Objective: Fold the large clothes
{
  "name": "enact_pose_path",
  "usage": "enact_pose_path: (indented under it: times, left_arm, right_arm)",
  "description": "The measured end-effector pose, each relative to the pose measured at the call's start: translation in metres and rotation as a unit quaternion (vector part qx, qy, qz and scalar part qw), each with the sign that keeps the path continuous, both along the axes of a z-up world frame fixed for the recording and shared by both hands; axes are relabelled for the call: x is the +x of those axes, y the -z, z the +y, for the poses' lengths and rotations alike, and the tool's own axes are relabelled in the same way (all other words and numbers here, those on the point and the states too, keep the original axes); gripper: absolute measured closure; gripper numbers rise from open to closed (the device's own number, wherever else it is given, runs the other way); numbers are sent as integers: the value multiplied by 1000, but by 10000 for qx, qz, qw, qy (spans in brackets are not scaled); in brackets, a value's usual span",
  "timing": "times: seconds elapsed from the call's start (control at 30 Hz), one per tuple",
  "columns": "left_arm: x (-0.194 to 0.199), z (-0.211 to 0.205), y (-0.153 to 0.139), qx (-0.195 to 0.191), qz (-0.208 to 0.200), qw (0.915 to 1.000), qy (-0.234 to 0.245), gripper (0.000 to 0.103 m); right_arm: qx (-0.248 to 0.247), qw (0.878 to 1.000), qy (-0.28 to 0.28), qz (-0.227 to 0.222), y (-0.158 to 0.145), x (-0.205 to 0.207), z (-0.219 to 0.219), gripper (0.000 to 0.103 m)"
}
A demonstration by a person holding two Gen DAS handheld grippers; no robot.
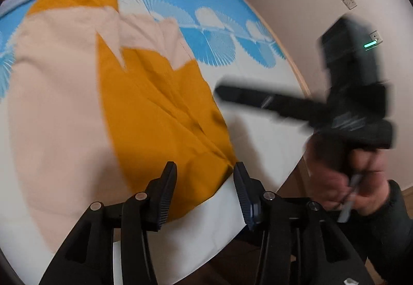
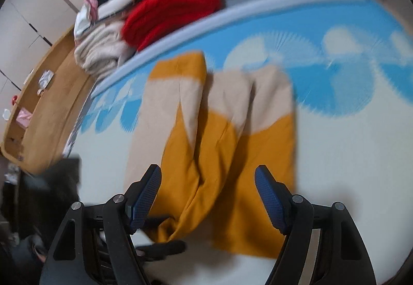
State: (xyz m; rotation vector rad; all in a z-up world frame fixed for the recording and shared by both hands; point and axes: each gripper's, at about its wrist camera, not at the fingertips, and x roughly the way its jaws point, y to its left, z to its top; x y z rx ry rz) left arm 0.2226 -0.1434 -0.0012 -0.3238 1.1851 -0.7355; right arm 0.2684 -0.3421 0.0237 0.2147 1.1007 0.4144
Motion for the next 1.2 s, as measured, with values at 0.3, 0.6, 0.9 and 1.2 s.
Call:
enact_pose_path:
  times: [0.3,0.6,0.9,1.2]
  left_arm:
    - [6,73,-2,983,-272,9895,-1020,59]
    - [19,131,-1,1176,-220,9725,-1996,59]
    - [33,100,28,1179,458,9828,-1347,59]
    - [27,69,86,1662,1230,9761,-664,56]
  right_arm:
    - [-52,9899,-94,1415,81,13,35,28]
    - [-129,9973,-605,405,47,0,66,94]
    - [-785,9967,150,171,29,-25,-21,95]
    - [-1213,9807,200,1520,113,-2,-43,78]
